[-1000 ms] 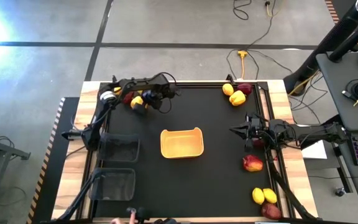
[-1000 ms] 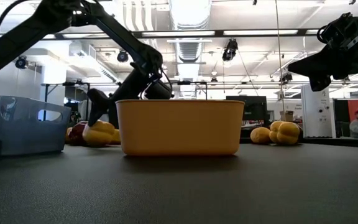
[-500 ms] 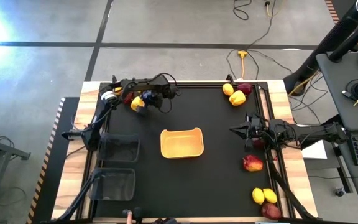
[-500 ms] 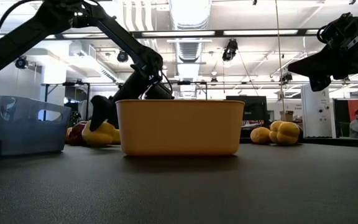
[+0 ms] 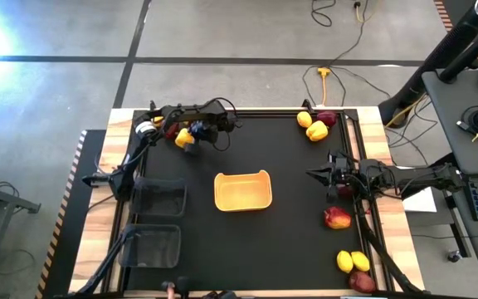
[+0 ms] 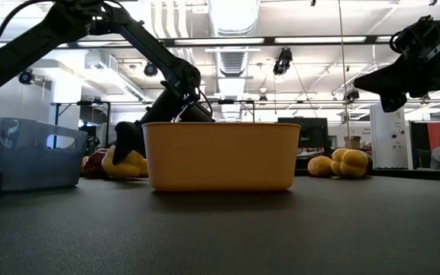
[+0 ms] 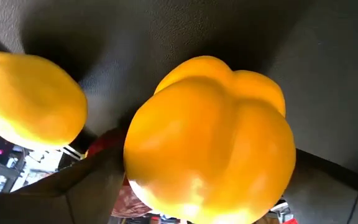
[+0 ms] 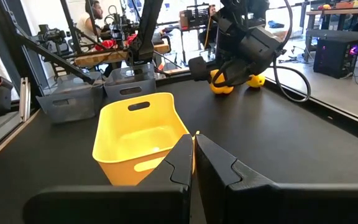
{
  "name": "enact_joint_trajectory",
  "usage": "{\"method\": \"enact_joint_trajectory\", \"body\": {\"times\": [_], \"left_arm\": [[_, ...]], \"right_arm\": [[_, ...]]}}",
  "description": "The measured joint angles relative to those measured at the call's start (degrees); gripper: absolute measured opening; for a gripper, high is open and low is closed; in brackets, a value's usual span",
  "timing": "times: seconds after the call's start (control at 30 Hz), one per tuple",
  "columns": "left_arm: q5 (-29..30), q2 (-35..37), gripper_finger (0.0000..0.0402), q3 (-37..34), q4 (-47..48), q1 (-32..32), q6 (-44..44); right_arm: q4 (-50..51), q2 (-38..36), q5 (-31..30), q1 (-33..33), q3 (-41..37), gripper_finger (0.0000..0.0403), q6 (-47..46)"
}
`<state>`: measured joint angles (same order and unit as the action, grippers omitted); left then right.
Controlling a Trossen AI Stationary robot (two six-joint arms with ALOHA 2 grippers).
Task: Sort produce into baskets
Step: Put the yellow bell pepper into the top transparent black bin
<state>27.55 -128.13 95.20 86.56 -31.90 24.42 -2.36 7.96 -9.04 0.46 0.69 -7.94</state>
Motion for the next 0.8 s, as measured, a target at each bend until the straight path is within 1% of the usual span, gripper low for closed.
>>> {"method": "enact_joint_trajectory", "body": {"times": [0.2, 0.3, 0.4, 0.53, 0.6, 0.7, 0.8], "left_arm": [[0.22, 0.24, 0.0313, 0.00, 0.31, 0.45, -4.94], [0.19, 1.86, 0.0305, 0.00, 2.07, 1.50, -8.37], [-0.75, 5.22, 0.0305, 0.00, 3.41, 2.97, -12.58], [-7.99, 13.01, 0.0306, 0.37, 3.46, 5.83, -19.89], [-10.47, 17.68, 0.0305, 0.41, 3.45, 7.90, -26.02], [-15.99, 24.68, 0.0305, 0.22, 3.44, 11.77, -35.87], [-20.17, 31.10, 0.0305, -0.13, 3.51, 17.52, -44.99]], "right_arm": [[0.01, -0.01, 0.00, 0.01, 0.00, 0.0009, -0.01], [0.01, 0.00, 0.00, 0.00, 0.01, 0.0009, 0.00], [-0.01, -0.01, 0.00, -0.01, 0.02, 0.0009, 0.01], [0.00, 0.00, 0.00, 0.00, 0.00, 0.0009, 0.00], [0.00, 0.00, 0.00, -0.01, 0.00, 0.0009, 0.00], [0.00, 0.01, 0.00, -0.01, 0.00, 0.0009, -0.01], [-0.01, 0.01, 0.00, -0.01, 0.00, 0.0009, 0.01]]}}
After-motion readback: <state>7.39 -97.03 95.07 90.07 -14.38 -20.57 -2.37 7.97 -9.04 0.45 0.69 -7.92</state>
